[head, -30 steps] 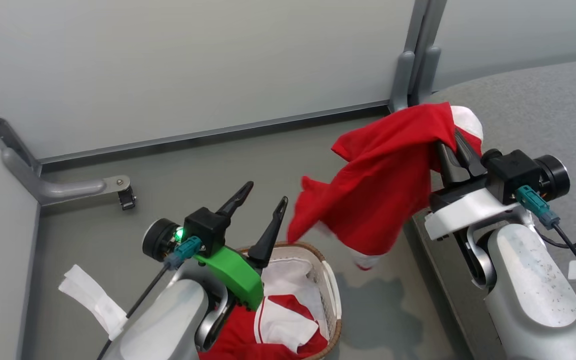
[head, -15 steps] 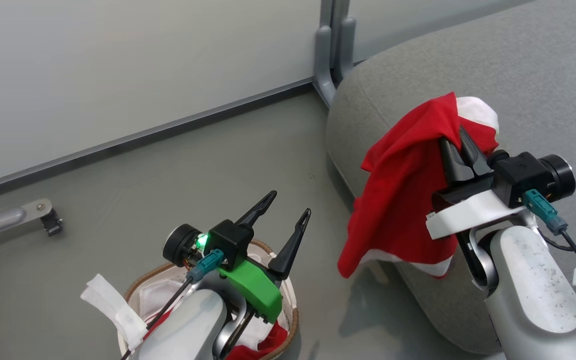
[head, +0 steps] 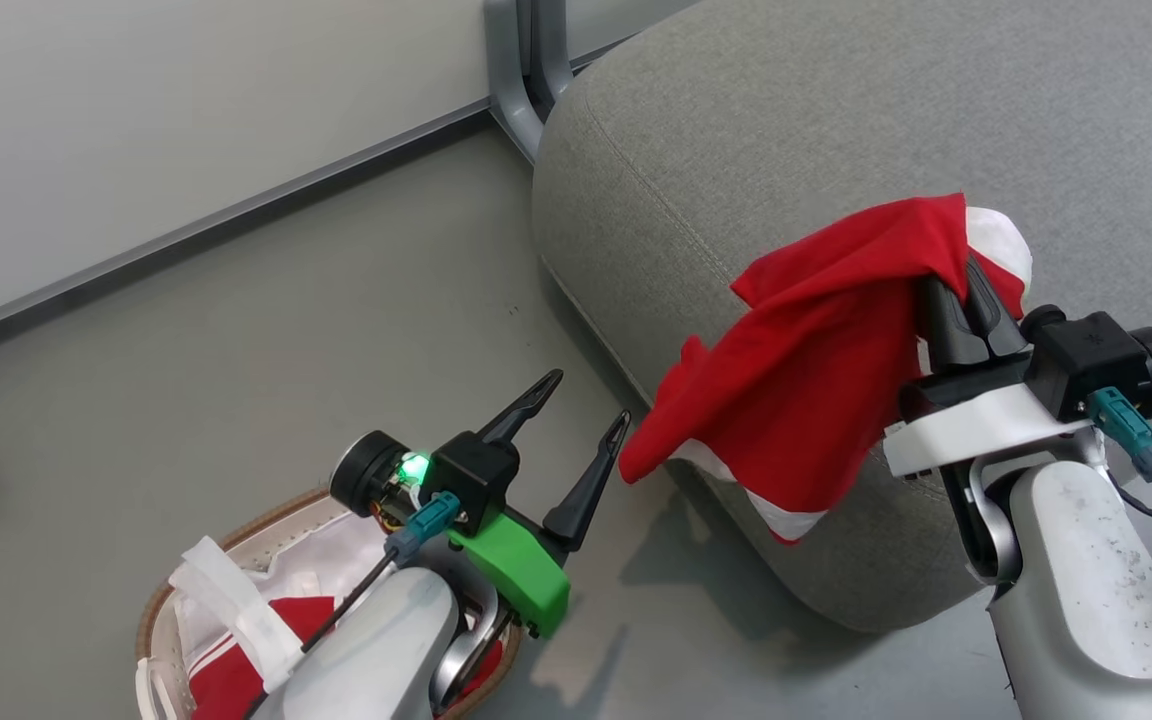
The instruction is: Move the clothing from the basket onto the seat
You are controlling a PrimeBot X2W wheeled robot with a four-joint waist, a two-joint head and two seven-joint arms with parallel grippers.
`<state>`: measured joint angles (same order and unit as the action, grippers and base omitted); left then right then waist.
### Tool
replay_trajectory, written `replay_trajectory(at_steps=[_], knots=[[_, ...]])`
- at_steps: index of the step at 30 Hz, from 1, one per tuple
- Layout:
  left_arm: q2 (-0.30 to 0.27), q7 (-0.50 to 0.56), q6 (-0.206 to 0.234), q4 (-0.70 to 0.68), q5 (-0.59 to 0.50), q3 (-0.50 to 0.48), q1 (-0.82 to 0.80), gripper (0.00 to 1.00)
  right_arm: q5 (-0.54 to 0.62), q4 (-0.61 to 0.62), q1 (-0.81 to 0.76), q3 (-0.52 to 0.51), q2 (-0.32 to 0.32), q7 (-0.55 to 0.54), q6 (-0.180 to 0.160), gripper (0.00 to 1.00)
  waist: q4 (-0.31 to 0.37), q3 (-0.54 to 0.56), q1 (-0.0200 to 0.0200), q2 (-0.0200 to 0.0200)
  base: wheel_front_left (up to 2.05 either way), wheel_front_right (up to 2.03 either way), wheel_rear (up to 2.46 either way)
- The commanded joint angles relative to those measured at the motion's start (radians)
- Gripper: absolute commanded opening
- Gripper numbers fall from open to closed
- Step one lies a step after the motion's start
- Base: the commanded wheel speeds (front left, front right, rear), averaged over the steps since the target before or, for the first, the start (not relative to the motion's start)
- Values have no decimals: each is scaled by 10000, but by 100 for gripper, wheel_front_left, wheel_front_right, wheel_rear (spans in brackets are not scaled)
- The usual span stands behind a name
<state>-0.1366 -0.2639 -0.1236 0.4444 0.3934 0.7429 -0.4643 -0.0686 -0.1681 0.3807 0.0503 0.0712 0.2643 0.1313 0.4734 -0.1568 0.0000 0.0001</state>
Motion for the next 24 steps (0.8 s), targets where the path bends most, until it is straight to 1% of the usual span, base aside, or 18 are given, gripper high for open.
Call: replay_trajectory(at_steps=[1,6,8,11,15,18,21,22,24], knots=[[4,-9,-42,-3,-89,-13,-200,100,52,-29,-51,-56,-51,4,-10,0,29,-172,0,-1,0,0,0],[-4,-9,-57,-60,-151,-96,-303,100,-44,-313,361,-214,-116,5,-10,0,-306,-472,0,-1,0,0,0],[-60,-9,-59,-111,-205,-165,-358,100,28,-570,720,-16,-123,3,-10,0,-413,-653,0,-1,0,0,0],[-174,-9,-31,-287,-424,-191,-493,100,44,-971,1581,83,74,3,-10,0,-597,-1017,0,-1,0,0,0],[-332,-7,85,-604,-663,-296,-640,100,59,-1513,3112,-227,356,3,-10,0,-871,-1639,0,-1,0,0,0],[-384,-7,97,-808,-786,-313,-798,100,104,-2031,4411,-458,734,5,-10,0,-1111,-2098,0,-1,0,0,0],[-410,-9,107,-955,-953,-244,-909,100,163,-2553,5770,-869,1290,5,-10,0,-1464,-2489,0,-1,0,0,0],[-381,-8,117,-997,-994,-223,-955,100,186,-2719,6144,-1060,1512,5,-10,0,-1597,-2605,0,-1,0,0,0],[-333,-9,177,-1080,-1109,-209,-1065,100,386,-3079,7044,-1416,2169,-52,-10,0,-1907,-2876,0,-1,0,0,0]])
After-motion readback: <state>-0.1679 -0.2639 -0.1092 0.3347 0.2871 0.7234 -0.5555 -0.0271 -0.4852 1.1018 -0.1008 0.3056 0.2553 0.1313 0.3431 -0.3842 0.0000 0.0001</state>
